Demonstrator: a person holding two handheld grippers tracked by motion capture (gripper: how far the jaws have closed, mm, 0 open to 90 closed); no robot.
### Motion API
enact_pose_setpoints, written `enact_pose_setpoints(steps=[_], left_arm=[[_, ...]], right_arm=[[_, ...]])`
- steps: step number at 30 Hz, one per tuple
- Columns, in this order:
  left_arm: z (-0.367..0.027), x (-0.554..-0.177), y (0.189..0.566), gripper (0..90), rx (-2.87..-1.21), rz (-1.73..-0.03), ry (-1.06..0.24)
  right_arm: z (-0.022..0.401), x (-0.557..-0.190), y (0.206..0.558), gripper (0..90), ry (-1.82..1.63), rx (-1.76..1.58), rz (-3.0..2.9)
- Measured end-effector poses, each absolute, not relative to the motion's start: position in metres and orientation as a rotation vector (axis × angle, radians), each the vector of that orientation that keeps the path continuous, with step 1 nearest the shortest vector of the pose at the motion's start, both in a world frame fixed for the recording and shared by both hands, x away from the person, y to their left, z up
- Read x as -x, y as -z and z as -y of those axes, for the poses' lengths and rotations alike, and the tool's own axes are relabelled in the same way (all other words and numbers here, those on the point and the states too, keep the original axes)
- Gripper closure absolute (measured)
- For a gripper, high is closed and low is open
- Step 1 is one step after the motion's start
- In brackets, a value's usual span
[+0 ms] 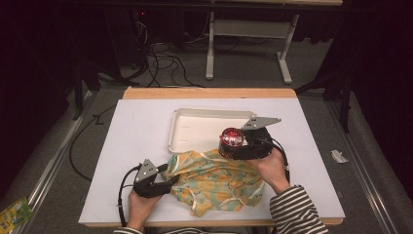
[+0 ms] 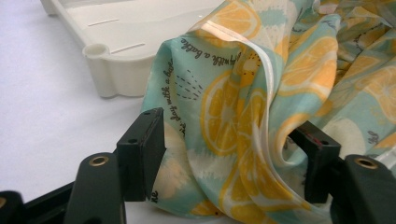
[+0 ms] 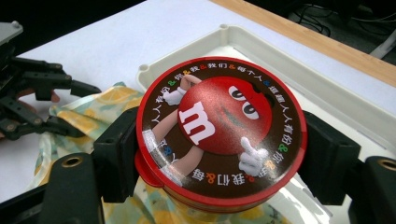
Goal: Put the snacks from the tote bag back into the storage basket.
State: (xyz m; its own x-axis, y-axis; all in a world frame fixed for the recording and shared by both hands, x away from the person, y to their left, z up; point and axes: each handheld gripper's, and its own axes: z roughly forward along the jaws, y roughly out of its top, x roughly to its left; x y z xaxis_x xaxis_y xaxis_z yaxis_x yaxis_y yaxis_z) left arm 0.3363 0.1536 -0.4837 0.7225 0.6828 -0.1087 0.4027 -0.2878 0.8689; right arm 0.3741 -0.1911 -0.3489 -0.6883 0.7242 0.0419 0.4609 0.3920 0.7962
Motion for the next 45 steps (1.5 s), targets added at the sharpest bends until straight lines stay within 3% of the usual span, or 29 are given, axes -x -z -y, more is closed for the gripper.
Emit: enact_pose_setpoints(steps=[20,45], left_arm=[[-0.153,-0.336,0.484,36.4,-1.921,-0.833,-0.345],[-0.153,-0.336,0.484,36.4,-1.928,-0.832,-0.352]], right_arm=[[0.188,-0.416,0.355,26.2,-1.147,-1.102,-2.334],[0.19,-0.466,0.394,26.1,-1.033,-1.227,-2.332]])
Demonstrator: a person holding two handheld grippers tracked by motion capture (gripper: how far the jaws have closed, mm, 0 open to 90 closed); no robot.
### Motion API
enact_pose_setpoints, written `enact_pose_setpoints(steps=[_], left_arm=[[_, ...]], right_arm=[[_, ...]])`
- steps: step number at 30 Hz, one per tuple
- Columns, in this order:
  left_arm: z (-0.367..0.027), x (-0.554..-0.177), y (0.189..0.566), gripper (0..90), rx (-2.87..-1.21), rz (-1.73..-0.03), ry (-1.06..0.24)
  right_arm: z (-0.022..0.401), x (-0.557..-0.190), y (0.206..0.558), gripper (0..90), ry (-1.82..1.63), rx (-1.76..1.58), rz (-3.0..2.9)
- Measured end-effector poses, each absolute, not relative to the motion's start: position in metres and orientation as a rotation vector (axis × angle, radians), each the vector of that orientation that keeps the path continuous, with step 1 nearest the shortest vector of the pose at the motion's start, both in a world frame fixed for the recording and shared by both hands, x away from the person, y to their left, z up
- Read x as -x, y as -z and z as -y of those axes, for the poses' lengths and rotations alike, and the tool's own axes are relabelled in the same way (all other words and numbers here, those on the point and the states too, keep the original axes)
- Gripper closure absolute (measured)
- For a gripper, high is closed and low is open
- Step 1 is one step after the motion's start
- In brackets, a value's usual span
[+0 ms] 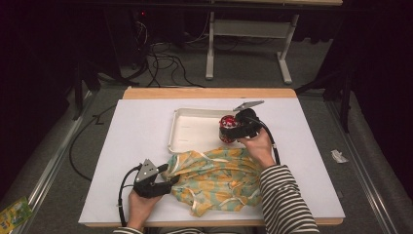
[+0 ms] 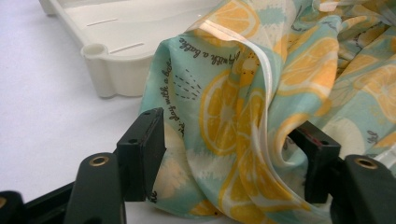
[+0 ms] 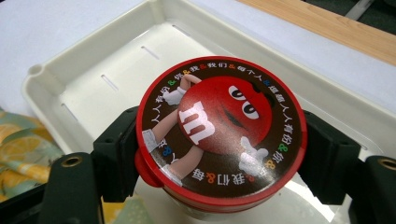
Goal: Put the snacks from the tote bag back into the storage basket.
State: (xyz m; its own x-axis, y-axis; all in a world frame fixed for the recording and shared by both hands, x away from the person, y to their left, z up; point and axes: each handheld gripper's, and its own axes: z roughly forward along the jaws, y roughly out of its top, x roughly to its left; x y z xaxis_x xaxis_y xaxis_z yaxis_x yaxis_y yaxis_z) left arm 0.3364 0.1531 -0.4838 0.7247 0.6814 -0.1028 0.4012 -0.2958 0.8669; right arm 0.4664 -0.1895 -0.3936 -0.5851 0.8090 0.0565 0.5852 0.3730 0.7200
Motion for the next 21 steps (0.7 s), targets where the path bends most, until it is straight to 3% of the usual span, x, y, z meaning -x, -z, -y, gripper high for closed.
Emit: enact_pose_setpoints(steps=[21], left_arm=[[-0.153,-0.336,0.484,36.4,-1.929,-0.833,-0.351]], right_arm=[[0.186,-0.489,0.423,25.9,-0.937,-1.293,-2.378]])
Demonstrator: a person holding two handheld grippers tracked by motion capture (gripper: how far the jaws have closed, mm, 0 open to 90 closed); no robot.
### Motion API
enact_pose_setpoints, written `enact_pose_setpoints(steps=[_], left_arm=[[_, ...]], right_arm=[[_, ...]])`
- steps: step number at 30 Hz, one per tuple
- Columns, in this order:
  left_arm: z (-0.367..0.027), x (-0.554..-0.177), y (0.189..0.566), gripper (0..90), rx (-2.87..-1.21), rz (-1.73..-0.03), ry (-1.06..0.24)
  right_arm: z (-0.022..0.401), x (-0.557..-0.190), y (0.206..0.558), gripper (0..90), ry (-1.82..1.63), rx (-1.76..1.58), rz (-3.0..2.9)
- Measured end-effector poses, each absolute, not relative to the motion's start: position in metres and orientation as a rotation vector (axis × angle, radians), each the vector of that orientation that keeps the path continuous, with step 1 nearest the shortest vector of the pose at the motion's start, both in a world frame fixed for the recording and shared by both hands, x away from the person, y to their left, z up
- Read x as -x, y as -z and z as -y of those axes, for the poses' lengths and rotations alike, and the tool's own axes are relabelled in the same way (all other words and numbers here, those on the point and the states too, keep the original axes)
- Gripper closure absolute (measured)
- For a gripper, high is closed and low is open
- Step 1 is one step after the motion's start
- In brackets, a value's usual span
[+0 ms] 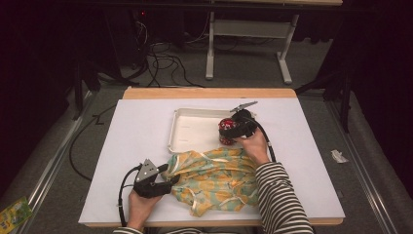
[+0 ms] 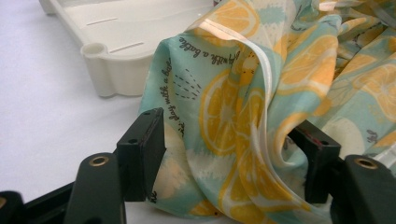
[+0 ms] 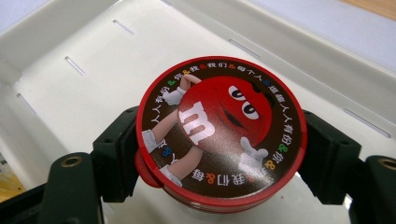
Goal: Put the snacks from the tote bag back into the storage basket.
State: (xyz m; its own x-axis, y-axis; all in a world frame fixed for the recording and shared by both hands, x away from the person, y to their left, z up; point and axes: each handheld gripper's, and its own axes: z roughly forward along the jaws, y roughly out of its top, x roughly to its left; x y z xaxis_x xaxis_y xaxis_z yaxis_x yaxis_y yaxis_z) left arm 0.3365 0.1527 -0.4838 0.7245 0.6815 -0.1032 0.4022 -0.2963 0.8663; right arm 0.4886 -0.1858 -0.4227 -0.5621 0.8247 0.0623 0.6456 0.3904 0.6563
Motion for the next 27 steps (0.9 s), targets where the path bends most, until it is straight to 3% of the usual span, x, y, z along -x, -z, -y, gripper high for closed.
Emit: enact_pose_setpoints(steps=[27], left_arm=[[-0.153,-0.336,0.484,36.3,-1.923,-0.829,-0.358]], right_arm=[[0.185,-0.479,0.417,22.7,-0.88,-1.297,-2.363]])
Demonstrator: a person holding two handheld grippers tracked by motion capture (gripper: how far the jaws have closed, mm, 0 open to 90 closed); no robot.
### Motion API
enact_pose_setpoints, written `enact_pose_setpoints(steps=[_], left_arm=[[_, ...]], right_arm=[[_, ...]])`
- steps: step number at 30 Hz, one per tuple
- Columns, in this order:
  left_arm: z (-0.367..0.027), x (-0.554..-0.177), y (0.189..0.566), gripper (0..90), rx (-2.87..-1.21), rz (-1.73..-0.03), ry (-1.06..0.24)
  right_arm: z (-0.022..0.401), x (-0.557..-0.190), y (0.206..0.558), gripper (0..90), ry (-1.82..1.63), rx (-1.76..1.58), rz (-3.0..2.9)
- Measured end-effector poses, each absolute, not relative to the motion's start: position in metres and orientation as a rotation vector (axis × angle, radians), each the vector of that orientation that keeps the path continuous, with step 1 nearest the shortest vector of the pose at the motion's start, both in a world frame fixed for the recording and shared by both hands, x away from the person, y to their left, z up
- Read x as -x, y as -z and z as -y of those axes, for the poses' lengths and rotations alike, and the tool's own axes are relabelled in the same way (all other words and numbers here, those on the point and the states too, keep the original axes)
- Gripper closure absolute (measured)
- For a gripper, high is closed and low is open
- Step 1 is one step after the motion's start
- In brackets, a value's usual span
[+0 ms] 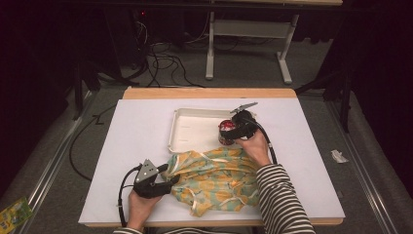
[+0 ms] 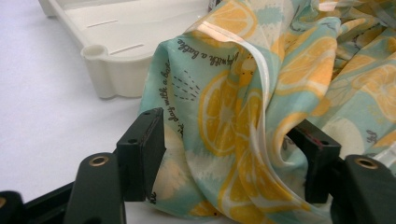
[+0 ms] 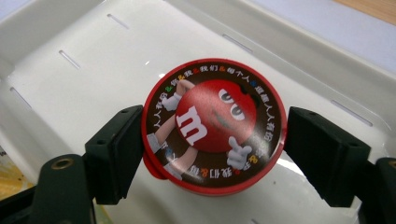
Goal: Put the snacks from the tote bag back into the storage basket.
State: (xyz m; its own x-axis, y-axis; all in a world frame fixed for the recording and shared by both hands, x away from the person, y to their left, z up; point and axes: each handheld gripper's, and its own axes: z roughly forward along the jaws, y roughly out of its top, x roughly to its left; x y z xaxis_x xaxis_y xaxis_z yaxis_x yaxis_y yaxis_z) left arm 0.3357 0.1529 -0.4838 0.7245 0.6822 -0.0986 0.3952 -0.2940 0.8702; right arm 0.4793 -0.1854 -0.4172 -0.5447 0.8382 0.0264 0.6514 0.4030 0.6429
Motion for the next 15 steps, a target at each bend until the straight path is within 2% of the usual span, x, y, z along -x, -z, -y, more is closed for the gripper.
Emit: enact_pose_setpoints(steps=[15], left_arm=[[-0.1528,-0.3356,0.4837,36.3,-1.925,-0.827,-0.36]], right_arm=[[0.1901,-0.4708,0.4248,27.1,-0.851,-1.357,-2.369]])
